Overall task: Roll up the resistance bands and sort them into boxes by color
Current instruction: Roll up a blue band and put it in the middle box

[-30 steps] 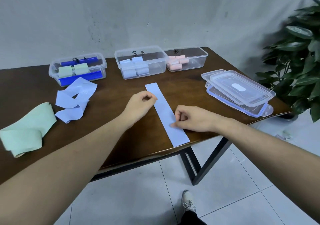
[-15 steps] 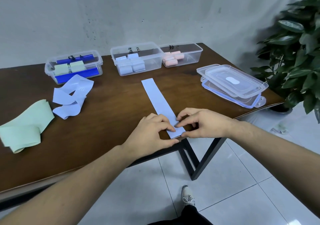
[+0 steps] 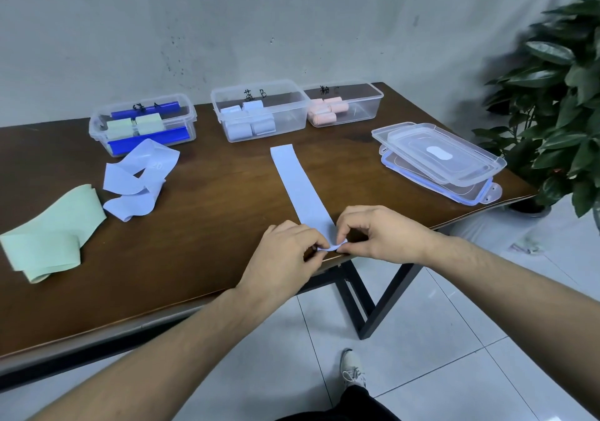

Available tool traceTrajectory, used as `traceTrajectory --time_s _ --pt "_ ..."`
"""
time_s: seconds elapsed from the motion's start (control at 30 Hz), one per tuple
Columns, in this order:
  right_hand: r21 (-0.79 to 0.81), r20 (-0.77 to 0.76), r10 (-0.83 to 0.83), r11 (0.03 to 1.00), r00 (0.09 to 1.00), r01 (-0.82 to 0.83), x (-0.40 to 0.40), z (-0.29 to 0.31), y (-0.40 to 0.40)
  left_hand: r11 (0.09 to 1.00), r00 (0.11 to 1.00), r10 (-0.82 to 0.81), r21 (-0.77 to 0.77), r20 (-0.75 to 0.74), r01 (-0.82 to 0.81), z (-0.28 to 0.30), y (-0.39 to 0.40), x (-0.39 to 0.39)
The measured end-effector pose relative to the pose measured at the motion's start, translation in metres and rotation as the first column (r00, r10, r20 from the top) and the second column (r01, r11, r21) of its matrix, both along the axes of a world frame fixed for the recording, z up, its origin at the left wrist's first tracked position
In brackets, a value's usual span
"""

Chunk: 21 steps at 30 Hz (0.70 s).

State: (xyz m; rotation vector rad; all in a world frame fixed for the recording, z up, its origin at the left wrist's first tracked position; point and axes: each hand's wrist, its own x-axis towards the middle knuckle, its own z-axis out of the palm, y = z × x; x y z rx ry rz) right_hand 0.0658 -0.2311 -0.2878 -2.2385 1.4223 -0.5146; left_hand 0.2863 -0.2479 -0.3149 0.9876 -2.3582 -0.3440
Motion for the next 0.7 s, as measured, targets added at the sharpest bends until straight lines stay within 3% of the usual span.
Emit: traceTrajectory --time_s 0.33,0.7 --pt "0.156 0.114 -0.083 0.986 0.990 0.065 0.0044 -0.0043 -0.0050 0.992 0.998 0.040 0.125 -0.049 -0.034 -0.0009 0.0010 0.0026" --pt "0.031 0.077 -0.036 0.999 0.996 0.034 0.0022 -0.0054 -0.0050 0.991 0.994 0.091 0.095 0.060 -0.096 -0.0010 -0.0044 0.0005"
